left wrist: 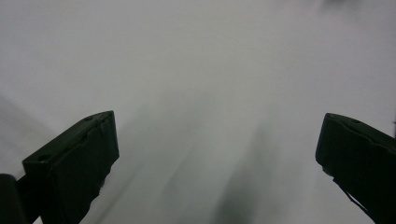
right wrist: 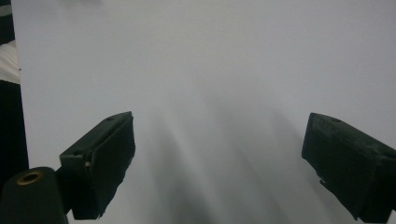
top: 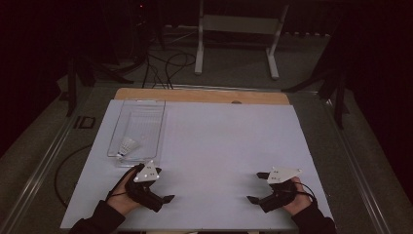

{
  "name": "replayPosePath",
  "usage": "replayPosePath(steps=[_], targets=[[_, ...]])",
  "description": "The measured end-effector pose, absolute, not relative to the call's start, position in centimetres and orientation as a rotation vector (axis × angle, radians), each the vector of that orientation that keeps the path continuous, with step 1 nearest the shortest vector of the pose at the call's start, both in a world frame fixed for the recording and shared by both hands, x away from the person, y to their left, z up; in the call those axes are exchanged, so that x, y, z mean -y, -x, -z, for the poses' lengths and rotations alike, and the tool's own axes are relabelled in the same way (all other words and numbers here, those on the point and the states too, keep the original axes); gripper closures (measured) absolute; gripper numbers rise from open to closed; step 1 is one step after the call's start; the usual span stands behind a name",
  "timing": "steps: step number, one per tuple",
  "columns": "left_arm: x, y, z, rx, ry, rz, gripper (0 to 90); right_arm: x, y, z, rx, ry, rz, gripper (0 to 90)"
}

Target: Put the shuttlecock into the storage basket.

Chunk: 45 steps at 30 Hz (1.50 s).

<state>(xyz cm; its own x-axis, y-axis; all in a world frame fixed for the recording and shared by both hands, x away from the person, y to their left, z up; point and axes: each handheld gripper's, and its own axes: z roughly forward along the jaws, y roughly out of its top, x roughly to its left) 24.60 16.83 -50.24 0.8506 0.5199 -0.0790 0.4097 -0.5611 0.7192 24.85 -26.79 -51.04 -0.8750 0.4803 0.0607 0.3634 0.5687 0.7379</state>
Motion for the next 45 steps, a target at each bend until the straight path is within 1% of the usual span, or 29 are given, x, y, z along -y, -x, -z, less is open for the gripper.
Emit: replayPosePath(steps=[9,15,24,35,45], targets=[[-17.8,-24.1,50.9,-0.714,-2.214,-0.184,0.1,26.9,-24.9,51.0,-2.649,-0.718,-1.194,9.6],[-18.6,-24.0,51.3,-0.778,-2.174,-0.188,0.1,27.1,-24.9,51.1,-2.646,-0.728,-1.19,9.7],[-18.9,-23.9,51.9,-0.853,-2.165,-0.273,0.1,27.1,-24.9,51.1,-2.648,-0.725,-1.179,9.6],[-19.8,-23.9,51.7,-0.798,-2.034,-0.299,0.2,26.9,-25.0,51.3,-2.651,-0.722,-1.184,9.6],[-19.6,-23.9,52.3,-0.758,-2.053,-0.306,0.1,26.9,-25.0,51.3,-2.653,-0.718,-1.181,9.7]])
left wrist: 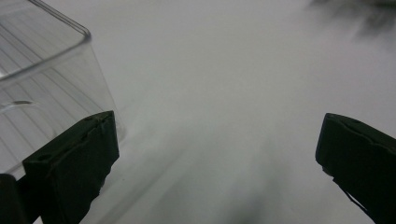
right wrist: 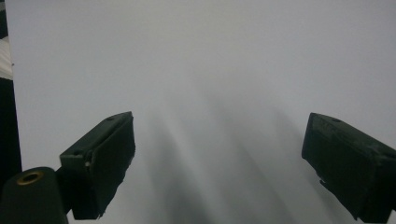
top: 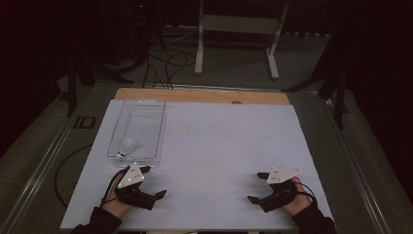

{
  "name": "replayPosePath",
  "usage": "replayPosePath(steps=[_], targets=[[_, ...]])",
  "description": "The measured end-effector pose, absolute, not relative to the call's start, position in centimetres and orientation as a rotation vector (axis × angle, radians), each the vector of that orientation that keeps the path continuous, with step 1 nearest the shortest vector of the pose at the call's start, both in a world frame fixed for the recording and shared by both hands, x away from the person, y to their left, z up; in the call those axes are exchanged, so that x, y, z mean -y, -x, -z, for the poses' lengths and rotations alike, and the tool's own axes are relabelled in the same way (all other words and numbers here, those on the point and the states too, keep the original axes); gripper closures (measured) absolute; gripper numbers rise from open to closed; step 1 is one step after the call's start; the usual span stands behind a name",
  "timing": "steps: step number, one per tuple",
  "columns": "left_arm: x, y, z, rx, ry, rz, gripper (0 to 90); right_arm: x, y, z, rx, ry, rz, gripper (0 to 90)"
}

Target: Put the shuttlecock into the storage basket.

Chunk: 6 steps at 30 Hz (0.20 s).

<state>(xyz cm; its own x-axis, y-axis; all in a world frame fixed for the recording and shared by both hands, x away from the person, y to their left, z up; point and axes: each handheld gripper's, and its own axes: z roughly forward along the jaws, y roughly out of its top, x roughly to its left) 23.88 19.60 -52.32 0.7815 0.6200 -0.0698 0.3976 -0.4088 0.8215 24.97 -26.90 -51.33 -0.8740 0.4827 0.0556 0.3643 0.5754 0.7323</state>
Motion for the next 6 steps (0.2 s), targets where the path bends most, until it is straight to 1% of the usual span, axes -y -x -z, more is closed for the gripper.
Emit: replayPosePath(steps=[6], targets=[[-19.39,-23.81,52.33,-0.744,-2.056,-0.3,0.1,26.9,-24.96,51.3,-2.654,-0.72,-1.181,9.7]])
